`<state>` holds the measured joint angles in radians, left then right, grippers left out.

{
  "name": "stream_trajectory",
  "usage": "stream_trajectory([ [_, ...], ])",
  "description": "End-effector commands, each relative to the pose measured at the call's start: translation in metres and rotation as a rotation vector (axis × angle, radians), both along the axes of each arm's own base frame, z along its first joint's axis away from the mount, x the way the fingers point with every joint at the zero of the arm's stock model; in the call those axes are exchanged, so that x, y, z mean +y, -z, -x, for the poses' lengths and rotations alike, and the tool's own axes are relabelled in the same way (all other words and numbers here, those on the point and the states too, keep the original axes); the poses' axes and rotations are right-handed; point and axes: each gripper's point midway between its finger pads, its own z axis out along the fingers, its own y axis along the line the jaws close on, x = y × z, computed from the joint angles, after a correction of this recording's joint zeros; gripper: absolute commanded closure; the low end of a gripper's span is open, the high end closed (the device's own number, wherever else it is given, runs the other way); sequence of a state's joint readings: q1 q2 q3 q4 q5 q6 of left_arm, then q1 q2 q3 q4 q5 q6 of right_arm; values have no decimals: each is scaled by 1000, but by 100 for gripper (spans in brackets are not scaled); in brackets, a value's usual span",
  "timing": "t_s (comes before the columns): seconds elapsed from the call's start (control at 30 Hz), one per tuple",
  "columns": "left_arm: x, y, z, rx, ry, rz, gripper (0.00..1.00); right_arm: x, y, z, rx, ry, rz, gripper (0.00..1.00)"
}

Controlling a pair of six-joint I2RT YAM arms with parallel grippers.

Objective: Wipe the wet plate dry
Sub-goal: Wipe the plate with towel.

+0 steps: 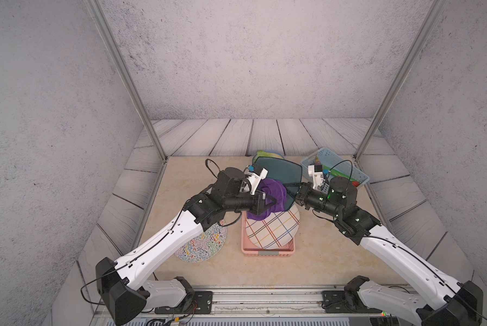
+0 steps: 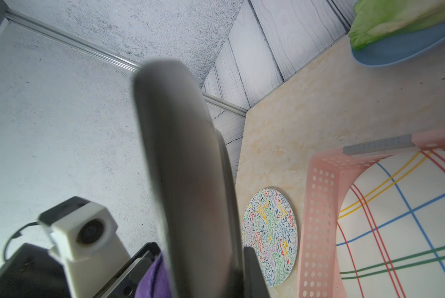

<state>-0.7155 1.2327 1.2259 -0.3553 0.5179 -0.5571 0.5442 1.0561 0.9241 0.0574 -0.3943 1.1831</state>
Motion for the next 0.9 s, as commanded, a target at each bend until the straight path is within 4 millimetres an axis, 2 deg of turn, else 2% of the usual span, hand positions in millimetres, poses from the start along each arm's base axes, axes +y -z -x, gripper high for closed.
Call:
stream_trajectory([
  [0.0,33,-24,-17,164,-104,218,100,-39,-135,24,-327,35,-313,100],
  [0.1,66,-77,-40,183,-182,487,100,-62,-141,23,-334,69,-376,100],
  [0.17,78,-108,-46,198,-186,638,100,-69,-152,29,-374,59,-441,100],
  [0.27,80,-152,-46,214,-120,826,100,-67,-167,37,-425,-5,-525,100],
  [0.33,82,-174,-50,254,-92,939,100,-64,-173,40,-441,-53,-574,100],
  [0.43,87,-200,-53,284,-57,1074,100,-52,-169,38,-422,-127,-564,100],
  [0.63,76,-221,-55,339,-3,1164,100,-22,-158,45,-398,-227,-545,100],
  [0.77,62,-217,-56,377,11,1174,100,7,-161,64,-433,-331,-521,100],
  [0.87,49,-214,-50,402,33,1179,100,22,-162,68,-438,-368,-518,100],
])
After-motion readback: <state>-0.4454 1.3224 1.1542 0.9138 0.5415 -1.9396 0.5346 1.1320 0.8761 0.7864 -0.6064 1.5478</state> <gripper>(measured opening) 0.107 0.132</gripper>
